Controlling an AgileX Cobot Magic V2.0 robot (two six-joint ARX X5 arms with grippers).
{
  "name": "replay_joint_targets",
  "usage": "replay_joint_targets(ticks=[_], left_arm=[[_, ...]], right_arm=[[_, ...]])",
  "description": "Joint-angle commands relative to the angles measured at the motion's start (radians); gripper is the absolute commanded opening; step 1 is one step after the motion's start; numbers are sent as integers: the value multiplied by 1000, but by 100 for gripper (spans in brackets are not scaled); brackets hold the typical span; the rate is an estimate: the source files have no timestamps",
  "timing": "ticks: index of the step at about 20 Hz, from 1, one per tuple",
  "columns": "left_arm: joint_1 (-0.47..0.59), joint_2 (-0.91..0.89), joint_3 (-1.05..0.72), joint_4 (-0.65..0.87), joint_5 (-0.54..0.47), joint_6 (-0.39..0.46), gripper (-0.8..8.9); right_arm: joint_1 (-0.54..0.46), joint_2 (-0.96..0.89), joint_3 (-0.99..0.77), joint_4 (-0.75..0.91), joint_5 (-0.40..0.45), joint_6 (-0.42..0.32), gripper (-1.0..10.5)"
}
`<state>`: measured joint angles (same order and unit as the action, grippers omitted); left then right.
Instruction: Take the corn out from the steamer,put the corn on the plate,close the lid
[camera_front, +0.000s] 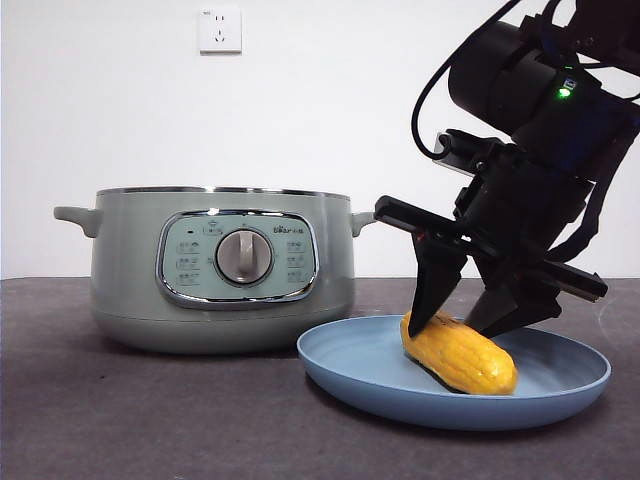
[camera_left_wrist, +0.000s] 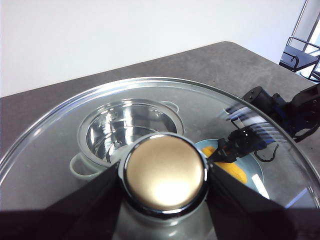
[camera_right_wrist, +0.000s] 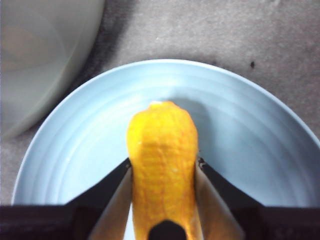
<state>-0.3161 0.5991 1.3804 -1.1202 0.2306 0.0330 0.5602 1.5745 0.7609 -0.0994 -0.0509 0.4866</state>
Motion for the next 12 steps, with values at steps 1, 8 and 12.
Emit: replay_joint_targets(ticks=[1,8,12], left_arm=[[0,15,13,61,5,19,-8],[0,103,-100,235,8,49,-8],[0,231,-159,419,45,55,-8]], right_arm=[[5,-13,-12,-7,-3,2,425],[5,-327,-11,-133,-3,-63,513],[5,-612,-10,-312,-3,-84,512]])
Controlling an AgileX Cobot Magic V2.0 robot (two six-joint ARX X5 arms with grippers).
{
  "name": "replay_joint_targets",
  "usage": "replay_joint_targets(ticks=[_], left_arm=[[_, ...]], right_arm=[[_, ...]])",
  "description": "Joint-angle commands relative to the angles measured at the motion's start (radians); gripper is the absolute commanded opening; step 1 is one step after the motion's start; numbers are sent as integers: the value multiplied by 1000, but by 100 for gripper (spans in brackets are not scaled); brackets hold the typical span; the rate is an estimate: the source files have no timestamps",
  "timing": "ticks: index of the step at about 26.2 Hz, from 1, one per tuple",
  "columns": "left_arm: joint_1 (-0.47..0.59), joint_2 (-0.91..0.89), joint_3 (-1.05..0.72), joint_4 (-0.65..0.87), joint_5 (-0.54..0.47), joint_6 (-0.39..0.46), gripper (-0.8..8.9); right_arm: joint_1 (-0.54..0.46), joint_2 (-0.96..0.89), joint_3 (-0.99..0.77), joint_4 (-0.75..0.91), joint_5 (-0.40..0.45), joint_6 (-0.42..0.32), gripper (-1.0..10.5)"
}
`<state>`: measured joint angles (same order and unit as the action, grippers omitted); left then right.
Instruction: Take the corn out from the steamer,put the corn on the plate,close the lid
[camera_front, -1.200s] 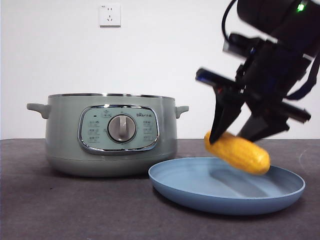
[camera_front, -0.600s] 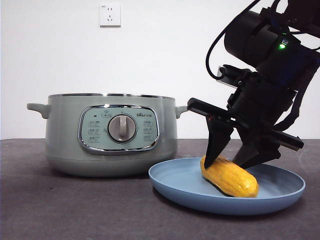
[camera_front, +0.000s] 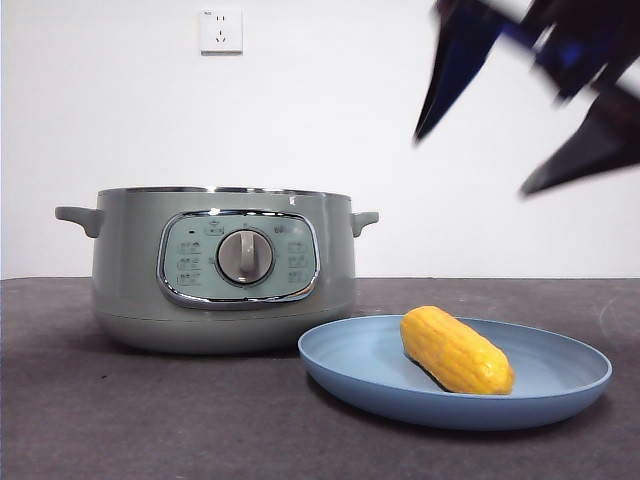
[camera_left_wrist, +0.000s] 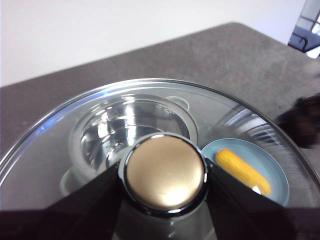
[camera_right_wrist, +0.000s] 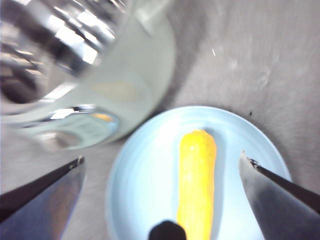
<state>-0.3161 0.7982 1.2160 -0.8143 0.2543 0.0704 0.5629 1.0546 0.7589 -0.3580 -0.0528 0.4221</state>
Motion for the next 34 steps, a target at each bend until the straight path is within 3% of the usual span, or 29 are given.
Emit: replay_joint_targets(ticks=[1,4,13,20,34], left_arm=[[-2,82,5,163,24,21,-8],[-10,225,5,283,40,20,-8],[-18,465,5,497,40,28,-8],[-20,584,5,615,40,28,-8],[-29,727,5,697,34,36,-8]], right_arm=[[2,-169,-8,-109,-1,-20,512],[2,-359,-8,-236,1,-19,512],[2,-590,-8,-366,0,-19,508],[2,-610,-8,-403,0,-19,508],[2,-610,-8,-407,-1,-12,508]])
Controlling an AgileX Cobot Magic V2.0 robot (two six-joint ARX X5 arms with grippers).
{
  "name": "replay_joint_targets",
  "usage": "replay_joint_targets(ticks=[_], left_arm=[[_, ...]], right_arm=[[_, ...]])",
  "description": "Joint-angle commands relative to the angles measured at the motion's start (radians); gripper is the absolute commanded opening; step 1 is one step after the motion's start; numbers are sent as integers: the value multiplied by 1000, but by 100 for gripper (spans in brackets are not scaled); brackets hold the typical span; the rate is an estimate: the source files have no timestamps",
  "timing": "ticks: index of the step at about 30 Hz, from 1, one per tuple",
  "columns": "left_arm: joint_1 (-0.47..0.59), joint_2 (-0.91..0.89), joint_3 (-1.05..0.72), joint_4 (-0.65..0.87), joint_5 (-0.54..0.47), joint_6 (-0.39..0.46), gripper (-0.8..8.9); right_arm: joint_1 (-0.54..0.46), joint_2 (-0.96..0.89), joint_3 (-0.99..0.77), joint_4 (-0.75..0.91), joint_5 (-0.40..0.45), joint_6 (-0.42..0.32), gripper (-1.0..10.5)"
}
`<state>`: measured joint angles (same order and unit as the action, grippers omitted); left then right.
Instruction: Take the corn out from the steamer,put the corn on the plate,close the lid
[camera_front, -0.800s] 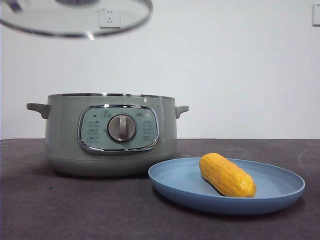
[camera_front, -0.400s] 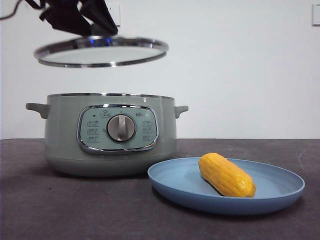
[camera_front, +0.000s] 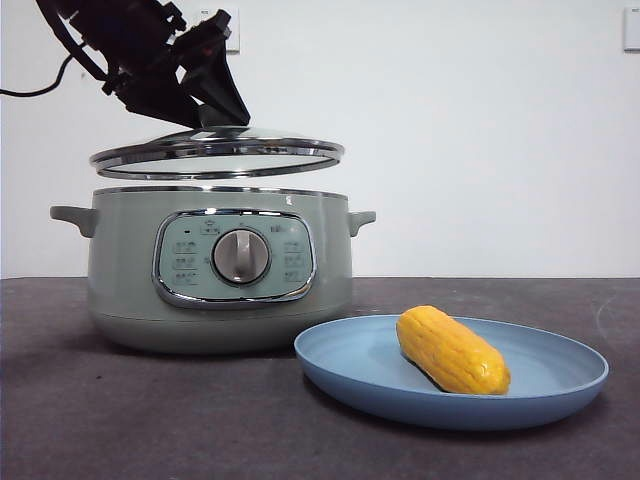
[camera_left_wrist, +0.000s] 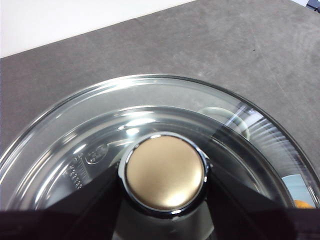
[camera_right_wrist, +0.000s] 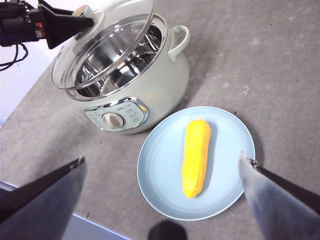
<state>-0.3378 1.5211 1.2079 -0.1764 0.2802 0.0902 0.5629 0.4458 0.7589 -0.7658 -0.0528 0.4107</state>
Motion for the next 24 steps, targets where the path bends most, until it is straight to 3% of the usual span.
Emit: replay_joint_targets(ticks=[1,13,24], left_arm=[[-8,16,13,65,6,16,-8],[-17,64,13,45,-39,19,-8],[-17,65,13,-68,-47,43,-8]], right_arm=[[2,-1,-8,0,-1,0,508],[2,-1,-8,0,-1,0,508],[2,-1,-8,0,-1,-8,508]])
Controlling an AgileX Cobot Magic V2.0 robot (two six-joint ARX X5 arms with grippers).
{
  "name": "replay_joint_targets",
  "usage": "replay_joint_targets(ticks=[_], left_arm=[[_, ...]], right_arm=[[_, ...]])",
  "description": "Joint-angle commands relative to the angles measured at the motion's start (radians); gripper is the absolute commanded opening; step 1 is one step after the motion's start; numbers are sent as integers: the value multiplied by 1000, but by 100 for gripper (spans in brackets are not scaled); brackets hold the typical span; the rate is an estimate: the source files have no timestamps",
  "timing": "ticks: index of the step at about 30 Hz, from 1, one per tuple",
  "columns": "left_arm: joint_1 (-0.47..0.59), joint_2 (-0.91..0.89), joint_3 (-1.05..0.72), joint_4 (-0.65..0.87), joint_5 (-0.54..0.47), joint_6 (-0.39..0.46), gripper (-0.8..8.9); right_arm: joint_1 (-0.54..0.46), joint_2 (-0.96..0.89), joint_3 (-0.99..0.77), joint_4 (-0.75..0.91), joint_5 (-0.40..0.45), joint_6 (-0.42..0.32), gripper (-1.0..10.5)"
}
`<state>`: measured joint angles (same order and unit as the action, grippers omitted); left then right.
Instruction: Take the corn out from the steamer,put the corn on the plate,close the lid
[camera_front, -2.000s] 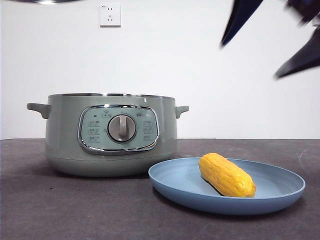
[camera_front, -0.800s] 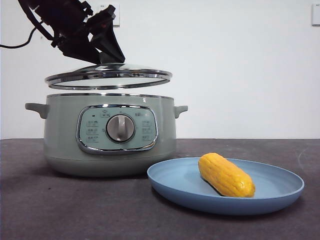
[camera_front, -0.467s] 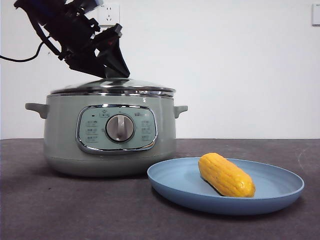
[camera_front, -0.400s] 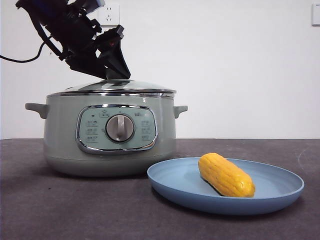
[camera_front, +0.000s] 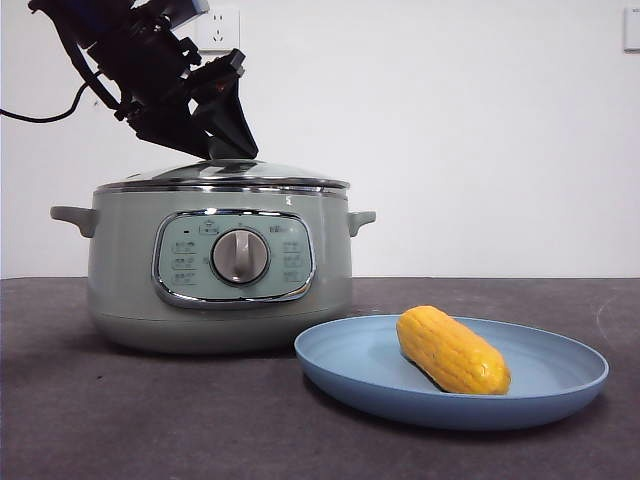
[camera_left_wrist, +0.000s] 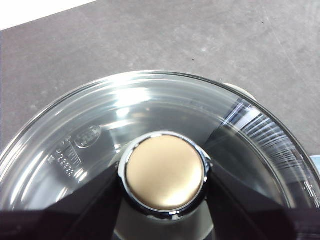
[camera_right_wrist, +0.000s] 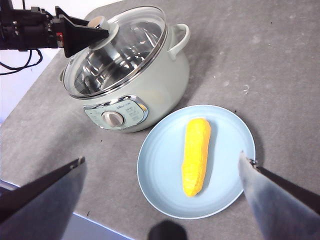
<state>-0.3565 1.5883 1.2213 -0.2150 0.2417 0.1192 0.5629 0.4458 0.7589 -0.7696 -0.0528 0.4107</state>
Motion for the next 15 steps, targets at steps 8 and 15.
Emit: replay_joint_targets(ticks=[8,15], left_arm=[[1,-2,0,-79,-61,28,-8],[1,-2,0,-89,-96,40,-8]], right_arm=[[2,-1,-8,-7,-1,-8,508],[2,-1,-8,-28,-1,-17,507]])
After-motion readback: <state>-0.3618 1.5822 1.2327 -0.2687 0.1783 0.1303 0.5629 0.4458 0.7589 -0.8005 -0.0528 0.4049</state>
